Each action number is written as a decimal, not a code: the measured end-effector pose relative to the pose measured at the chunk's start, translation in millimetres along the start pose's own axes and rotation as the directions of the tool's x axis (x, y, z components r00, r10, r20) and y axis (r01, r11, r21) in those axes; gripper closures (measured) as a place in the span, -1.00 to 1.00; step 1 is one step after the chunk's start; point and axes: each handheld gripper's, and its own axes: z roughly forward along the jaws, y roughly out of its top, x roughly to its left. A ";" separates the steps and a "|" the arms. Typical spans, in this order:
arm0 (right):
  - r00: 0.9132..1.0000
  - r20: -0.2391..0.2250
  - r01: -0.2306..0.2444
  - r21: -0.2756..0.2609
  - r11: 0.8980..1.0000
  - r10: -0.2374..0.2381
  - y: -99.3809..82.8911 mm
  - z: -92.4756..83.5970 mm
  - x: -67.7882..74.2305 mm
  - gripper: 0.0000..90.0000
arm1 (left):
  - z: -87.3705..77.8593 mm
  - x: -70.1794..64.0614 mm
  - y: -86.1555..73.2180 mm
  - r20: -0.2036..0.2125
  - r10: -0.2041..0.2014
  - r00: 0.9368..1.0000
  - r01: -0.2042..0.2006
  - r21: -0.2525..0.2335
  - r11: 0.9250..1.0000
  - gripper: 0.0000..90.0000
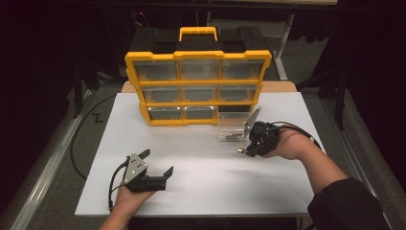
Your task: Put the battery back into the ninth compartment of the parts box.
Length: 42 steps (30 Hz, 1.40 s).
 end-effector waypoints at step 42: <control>0.999 0.046 -0.009 0.022 1.000 0.008 19.6 -34.9 -26.3 0.75 | -1.4 0.6 0.1 0.004 0.004 1.000 -0.004 -0.002 1.000 -0.99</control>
